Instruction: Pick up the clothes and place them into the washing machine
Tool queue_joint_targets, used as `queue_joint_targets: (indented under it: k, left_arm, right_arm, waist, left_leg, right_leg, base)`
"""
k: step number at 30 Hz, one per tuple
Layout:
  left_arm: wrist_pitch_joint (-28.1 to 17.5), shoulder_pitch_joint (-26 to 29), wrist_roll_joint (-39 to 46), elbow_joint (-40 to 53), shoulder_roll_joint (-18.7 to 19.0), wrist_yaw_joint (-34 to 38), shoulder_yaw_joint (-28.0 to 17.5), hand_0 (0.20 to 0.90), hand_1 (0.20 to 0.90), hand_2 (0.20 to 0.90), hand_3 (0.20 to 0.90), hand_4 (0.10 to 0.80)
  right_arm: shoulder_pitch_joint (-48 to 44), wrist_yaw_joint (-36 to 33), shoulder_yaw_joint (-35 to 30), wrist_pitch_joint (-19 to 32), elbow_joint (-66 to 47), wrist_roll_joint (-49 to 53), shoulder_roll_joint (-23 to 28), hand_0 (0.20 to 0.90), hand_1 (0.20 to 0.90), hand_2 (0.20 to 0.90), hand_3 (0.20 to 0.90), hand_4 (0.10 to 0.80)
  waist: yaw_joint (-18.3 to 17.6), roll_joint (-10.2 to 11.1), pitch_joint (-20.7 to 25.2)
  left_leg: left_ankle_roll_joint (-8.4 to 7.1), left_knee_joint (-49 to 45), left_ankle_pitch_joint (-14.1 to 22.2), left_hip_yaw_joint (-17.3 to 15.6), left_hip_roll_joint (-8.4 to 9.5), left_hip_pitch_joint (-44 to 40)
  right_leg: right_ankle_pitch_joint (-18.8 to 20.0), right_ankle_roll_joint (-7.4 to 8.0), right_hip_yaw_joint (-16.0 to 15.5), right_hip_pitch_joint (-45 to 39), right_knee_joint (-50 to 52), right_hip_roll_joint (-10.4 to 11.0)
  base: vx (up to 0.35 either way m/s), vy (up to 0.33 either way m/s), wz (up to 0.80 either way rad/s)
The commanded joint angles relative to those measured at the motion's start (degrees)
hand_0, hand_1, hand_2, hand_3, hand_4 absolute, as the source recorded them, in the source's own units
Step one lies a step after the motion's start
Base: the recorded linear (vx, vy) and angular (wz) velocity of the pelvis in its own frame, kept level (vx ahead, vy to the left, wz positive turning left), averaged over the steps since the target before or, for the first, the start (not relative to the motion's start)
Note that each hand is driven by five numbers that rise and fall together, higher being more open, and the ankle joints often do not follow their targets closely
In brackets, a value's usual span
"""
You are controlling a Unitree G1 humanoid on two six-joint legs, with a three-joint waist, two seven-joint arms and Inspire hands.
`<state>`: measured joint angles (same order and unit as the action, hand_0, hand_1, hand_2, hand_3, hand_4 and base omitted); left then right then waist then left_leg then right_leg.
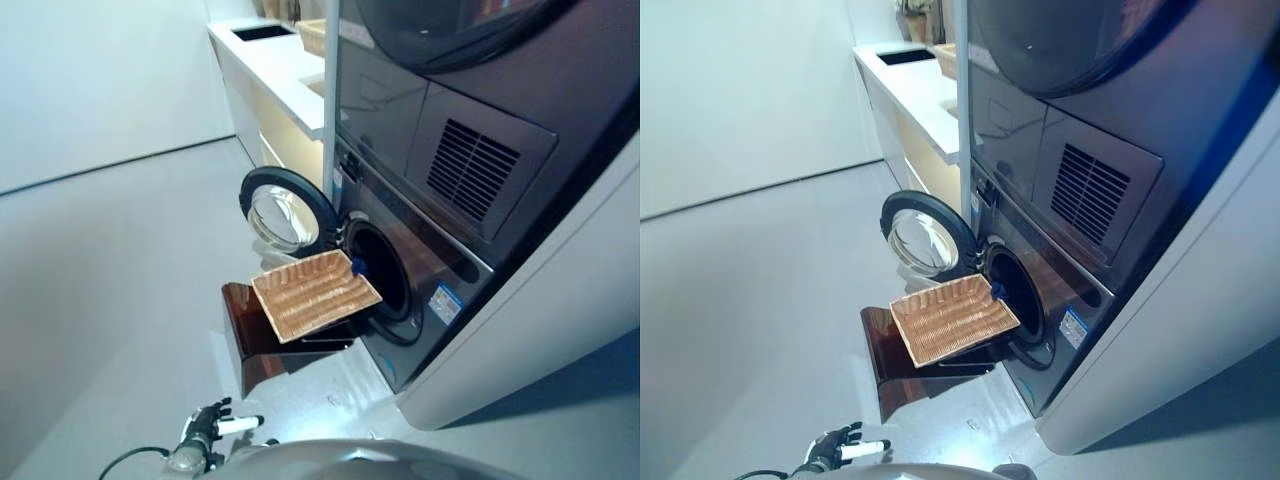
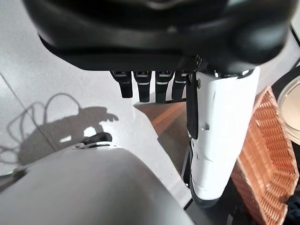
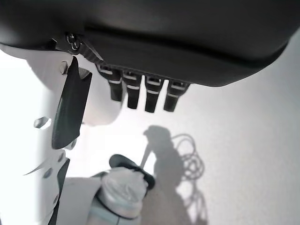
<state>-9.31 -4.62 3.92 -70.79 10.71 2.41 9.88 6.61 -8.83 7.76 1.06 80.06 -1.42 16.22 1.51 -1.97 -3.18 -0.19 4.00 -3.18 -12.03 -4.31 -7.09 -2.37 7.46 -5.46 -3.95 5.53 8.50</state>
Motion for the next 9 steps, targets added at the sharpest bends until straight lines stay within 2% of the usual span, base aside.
queue_joint_targets:
  k: [1,9]
  left_arm:
    - [-1.36,2.46,-1.82,0.84,0.1,-1.26,0.47,0.9,0.9,0.9,0.9,0.8]
    - [-0.75,1.93,-4.44,0.31,-0.56,-2.06,2.02,0.9,0.9,0.9,0.9,0.8]
  right_arm:
    - [-4.47,0.4,0.67,1.33,0.89,-0.37,-3.7,0.9,0.9,0.9,0.9,0.8]
    - [-4.16,0.96,0.35,0.8,2.7,-1.22,-2.36,0.9,0.9,0.9,0.9,0.8]
  waist:
    - [0.05,4.28,3.09]
    - [-0.58,3.76,4.12]
  left_leg:
    - [0.19,-3.52,4.14,-0.65,4.06,3.84]
    - [-0.84,-2.59,3.21,0.62,2.91,3.0]
  right_leg:
    - [4.48,2.33,0.72,0.79,-4.07,3.43]
    - [3.89,1.54,-0.1,-1.28,-6.07,1.89]
  base:
    - [0.017,-0.08,-0.09]
    - [0.006,-0.055,0.03]
